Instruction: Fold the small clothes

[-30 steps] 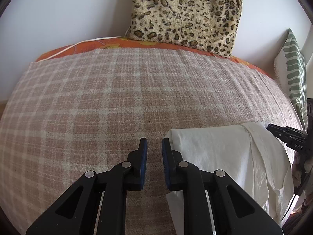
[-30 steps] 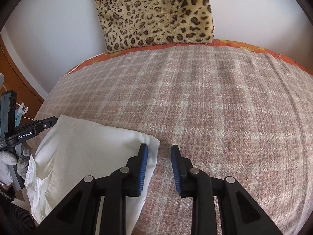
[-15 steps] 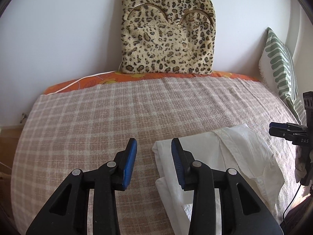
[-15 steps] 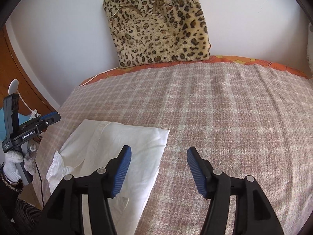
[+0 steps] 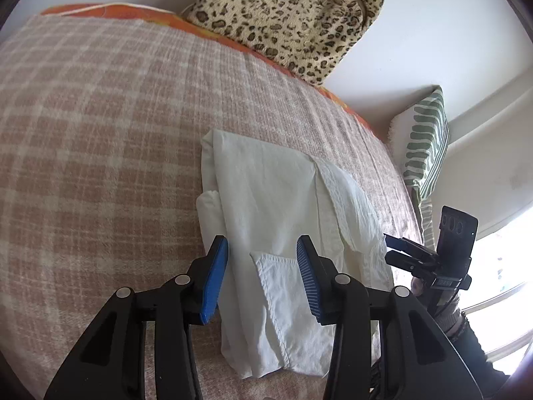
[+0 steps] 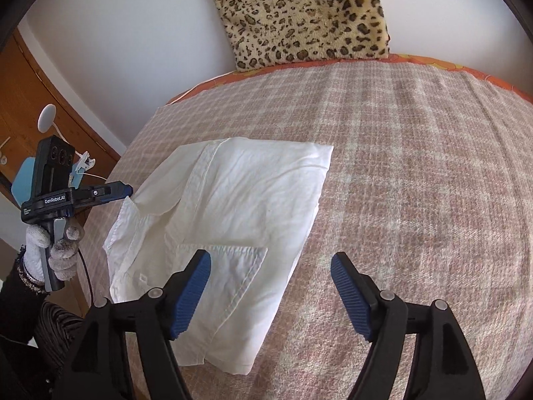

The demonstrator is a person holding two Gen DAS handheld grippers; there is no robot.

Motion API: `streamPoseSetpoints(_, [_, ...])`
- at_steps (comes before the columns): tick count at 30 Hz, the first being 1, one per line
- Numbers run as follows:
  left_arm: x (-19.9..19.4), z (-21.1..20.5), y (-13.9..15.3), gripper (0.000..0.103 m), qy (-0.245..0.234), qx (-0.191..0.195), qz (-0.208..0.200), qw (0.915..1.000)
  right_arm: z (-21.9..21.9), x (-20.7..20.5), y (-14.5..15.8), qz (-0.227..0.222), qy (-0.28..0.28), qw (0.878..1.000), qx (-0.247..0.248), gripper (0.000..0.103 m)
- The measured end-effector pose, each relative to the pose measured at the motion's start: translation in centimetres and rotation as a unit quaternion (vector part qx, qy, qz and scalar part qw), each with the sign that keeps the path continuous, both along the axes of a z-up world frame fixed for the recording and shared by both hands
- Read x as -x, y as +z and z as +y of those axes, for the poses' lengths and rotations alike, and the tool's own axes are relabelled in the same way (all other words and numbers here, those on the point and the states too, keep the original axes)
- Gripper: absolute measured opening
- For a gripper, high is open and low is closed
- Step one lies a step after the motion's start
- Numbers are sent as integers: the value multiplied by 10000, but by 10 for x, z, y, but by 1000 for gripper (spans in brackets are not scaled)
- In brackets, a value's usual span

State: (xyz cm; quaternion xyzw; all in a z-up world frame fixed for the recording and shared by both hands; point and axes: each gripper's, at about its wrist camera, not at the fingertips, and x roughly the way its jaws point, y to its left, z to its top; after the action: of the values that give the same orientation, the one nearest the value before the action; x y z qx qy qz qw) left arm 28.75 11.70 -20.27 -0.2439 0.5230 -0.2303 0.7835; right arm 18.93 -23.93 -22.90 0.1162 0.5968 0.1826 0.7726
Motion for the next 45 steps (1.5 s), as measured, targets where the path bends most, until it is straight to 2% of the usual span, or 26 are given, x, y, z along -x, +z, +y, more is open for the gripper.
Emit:
streamPoseSetpoints(3, [-2, -2, -13, 44, 94, 62, 200, 9997, -6, 2, -16, 307, -131, 9988, -360, 84])
streamPoseSetpoints(7, [-5, -4, -15, 44, 153, 135, 192, 9996, -10, 2, -23, 308, -245, 9953, -886, 85])
streamPoseSetpoints(9, [-7, -1, -20, 44, 269, 278, 251, 9989, -10, 1, -30, 490, -277, 9892, -1356, 76])
streamPoseSetpoints(10, [-9, 0, -21, 44, 310, 348, 252, 9986, -9, 1, -34, 561, -312, 9872, -1459, 68])
streamPoseSetpoints(13, [-7, 3, -24, 44, 335, 480, 235, 9980, -4, -2, -36, 477, -317, 9877, -1452, 63])
streamPoseSetpoints(15, [-6, 5, -26, 44, 405, 601, 251, 9971, -5, -4, -39, 526, -404, 9868, -1479, 54])
streamPoseSetpoints(17, [-6, 4, -24, 44, 427, 583, 225, 9971, -8, -5, -42, 581, -556, 9847, -1548, 41])
streamPoseSetpoints(18, [-6, 3, -23, 38, 403, 539, 184, 9976, -9, -3, -41, 573, -571, 9848, -1539, 39])
streamPoseSetpoints(19, [-7, 0, -22, 20, 350, 527, 163, 9979, -7, -4, -40, 546, -546, 9861, -1468, 33])
streamPoseSetpoints(21, [-7, -8, -22, 6, 277, 544, 181, 9980, -3, -5, -35, 473, -478, 9884, -1365, 26])
streamPoseSetpoints(23, [-6, -21, -16, 5, 138, 315, 2, 9994, 0, -6, -28, 390, -391, 9908, -1237, 20])
streamPoseSetpoints(28, [-2, -45, 16, 4, -104, -36, -581, 9982, 5, -8, -5, 20, -108, 9954, -952, 17])
streamPoseSetpoints(31, [-4, -47, 19, 4, -39, -424, -574, 9974, 1, -11, -4, 75, -86, 9950, -993, 17])
streamPoseSetpoints(33, [-5, -38, 12, 5, 125, -715, -416, 9965, 3, -11, -7, 78, 3, 9962, -872, 17])
streamPoseSetpoints(36, [-5, -20, -2, 25, 382, -854, -75, 9956, 2, -9, -16, 174, 9, 9955, -928, 18])
streamPoseSetpoints(40, [-2, -17, -7, 37, 193, -764, -129, 9968, -6, -4, -21, 246, 1, 9943, -1033, 20])
streamPoseSetpoints(42, [-4, -19, -7, 38, 170, -868, -241, 9958, -8, -1, -25, 281, 28, 9947, -984, 20])
streamPoseSetpoints(45, [-14, -22, -1, 45, 147, -1185, -485, 9917, -13, 4, -35, 428, -80, 9936, -1046, 21])
